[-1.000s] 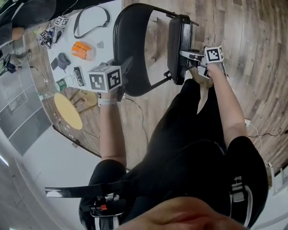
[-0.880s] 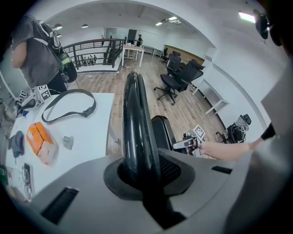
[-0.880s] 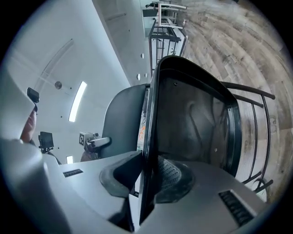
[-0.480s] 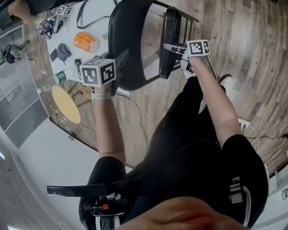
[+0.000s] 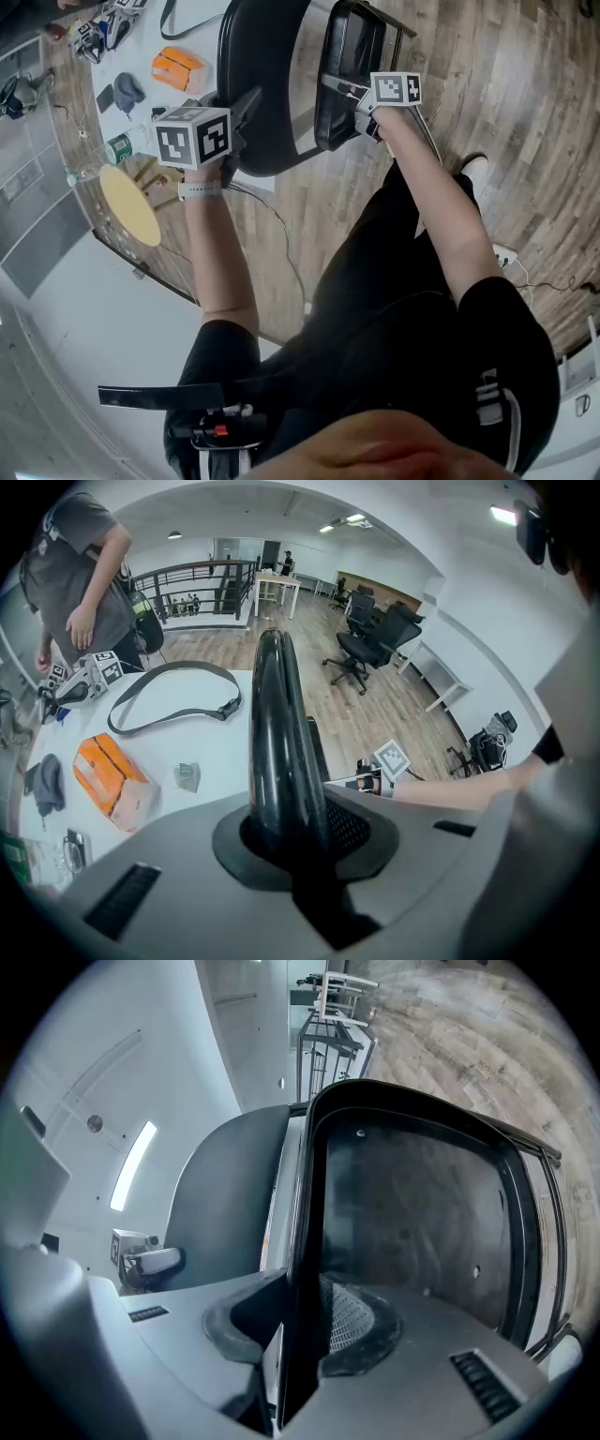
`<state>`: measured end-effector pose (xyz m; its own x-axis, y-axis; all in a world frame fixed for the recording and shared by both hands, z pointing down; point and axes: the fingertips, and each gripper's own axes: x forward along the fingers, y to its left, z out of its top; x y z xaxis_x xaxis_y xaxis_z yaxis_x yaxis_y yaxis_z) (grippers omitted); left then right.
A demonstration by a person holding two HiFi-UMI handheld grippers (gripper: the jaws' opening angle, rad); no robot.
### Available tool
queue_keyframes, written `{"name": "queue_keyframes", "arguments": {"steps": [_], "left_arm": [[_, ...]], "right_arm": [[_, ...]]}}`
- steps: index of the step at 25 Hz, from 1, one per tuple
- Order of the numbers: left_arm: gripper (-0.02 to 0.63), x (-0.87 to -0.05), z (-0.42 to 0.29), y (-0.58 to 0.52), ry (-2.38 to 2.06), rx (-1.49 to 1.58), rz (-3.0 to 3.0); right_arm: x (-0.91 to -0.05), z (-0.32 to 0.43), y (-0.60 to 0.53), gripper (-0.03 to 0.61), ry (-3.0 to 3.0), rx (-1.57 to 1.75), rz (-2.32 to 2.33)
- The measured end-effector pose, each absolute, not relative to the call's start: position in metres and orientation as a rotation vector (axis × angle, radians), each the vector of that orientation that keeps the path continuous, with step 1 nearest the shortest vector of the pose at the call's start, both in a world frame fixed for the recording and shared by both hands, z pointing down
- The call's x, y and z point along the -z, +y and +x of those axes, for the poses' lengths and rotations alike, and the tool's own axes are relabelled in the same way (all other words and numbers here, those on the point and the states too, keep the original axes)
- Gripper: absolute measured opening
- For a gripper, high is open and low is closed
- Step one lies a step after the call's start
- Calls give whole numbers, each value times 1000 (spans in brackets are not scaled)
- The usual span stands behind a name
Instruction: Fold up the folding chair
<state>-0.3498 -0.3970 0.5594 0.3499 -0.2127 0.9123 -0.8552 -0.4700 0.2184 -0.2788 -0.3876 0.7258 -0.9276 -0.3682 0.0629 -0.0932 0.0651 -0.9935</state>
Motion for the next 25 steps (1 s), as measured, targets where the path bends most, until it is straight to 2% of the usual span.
{"name": "queue_keyframes", "arguments": {"steps": [12, 13, 16, 18, 20, 22, 25], "left_arm": [[57, -561, -357, -401, -915, -1117, 1908], [69, -560, -357, -401, -910, -1101, 1916], [163, -554, -354, -399, -887, -1030, 1947], [175, -546, -357, -400, -934, -1014, 1977], [176, -531, -362, -406, -1036, -951, 2018], [179, -509, -368, -412, -1137, -823, 2052], [179, -482, -383, -417, -1254, -690, 2091]], "right_arm": [[-730, -292, -393, 95, 2121, 1945, -496], [-729, -293, -393, 95, 2126, 1941, -500], [-728, -294, -391, 95, 2154, 1913, -509], [-729, -291, -390, 95, 2174, 1902, -524], [-731, -282, -392, 119, 2194, 1897, -561], [-733, -270, -393, 201, 2223, 1892, -607], [-735, -250, -396, 236, 2329, 1861, -720]]}}
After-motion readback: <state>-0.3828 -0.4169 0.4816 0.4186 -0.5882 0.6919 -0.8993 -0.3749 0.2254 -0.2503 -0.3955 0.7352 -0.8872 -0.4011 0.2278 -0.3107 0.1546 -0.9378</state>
